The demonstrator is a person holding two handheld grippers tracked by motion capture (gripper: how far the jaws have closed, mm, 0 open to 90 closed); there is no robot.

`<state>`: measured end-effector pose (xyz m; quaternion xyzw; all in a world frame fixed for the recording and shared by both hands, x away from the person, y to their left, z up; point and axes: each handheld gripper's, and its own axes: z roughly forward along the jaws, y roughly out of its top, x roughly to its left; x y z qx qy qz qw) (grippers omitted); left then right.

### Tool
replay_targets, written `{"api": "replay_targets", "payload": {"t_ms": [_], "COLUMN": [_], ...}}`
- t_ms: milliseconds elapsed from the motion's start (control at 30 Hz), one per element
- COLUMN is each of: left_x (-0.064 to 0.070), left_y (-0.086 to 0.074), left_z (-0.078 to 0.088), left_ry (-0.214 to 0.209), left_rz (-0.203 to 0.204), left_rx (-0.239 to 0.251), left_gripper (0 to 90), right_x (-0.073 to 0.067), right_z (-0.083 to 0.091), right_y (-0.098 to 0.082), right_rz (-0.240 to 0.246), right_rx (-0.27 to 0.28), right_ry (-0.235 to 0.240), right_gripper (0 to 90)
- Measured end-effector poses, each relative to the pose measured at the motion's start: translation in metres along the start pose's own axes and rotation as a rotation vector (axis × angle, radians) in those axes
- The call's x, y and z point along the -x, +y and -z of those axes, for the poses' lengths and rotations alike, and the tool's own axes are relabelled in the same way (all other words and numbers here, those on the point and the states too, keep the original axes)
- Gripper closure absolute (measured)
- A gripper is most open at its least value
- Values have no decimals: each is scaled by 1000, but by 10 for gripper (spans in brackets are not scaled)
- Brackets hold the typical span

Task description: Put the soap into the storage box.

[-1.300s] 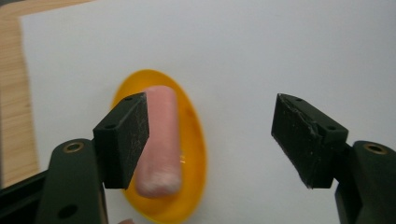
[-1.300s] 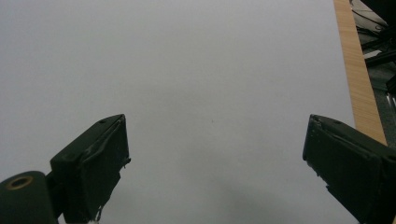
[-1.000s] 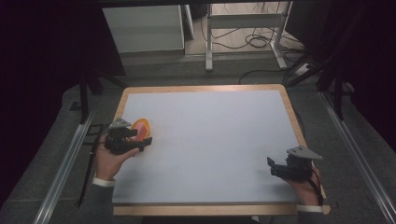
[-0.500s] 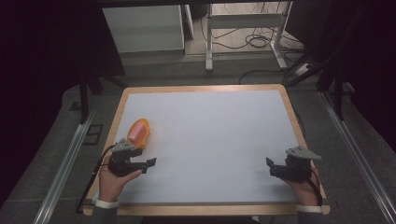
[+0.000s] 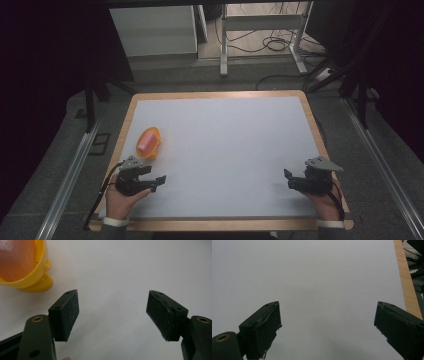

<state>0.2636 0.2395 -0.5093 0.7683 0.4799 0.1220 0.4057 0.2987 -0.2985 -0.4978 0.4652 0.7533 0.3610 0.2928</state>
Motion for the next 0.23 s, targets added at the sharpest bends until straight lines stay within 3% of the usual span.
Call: {"api": "replay_targets", "payload": {"t_ms": [233], "left_x": [-5], "left_y": [0], "left_z": [4], "left_ry": [10], "left_rz": [22], "left_rx": [12], "left_gripper": [267], "right_x": [-6], "right_z": [1], "right_y": [3], "right_rz": [0], "right_rx": [17], "right_ry": [35], "right_gripper": [67]}}
